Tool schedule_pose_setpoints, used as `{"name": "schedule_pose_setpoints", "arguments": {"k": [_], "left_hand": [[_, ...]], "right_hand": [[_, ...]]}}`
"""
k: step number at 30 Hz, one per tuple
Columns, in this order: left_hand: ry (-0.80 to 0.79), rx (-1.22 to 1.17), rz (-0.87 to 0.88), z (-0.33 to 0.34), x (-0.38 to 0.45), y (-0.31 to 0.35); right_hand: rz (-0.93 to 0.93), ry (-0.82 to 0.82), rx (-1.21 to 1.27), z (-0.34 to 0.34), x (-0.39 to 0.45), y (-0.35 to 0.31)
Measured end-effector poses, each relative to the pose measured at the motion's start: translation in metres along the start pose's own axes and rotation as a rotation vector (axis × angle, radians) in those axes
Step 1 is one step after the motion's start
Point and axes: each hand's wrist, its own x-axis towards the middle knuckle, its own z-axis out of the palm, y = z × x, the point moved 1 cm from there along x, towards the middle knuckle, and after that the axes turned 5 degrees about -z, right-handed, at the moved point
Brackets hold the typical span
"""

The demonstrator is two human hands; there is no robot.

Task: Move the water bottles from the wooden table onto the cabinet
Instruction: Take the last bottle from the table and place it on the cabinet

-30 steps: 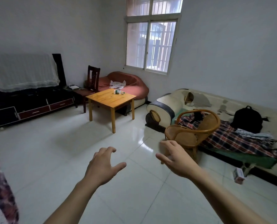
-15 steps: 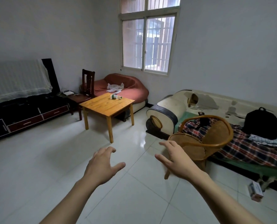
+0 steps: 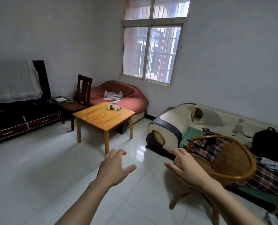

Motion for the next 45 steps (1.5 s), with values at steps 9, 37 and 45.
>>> {"name": "schedule_pose_setpoints", "arguments": {"k": [9,37,45], "left_hand": [[-0.069,-0.001,0.025,0.003,0.123,-0.037],[-0.065,0.112,-0.017,0.067,0.596,-0.041],[-0.118,0.022,0.039,0.074,0.744,-0.074]], "right_hand": [[0.020,0.002,0.011,0.026,0.121,0.002],[0.025,-0.021,0.082,0.068,0.571,0.181],[0.086,-0.027,0.012,0.073,0.705,0.179]]}}
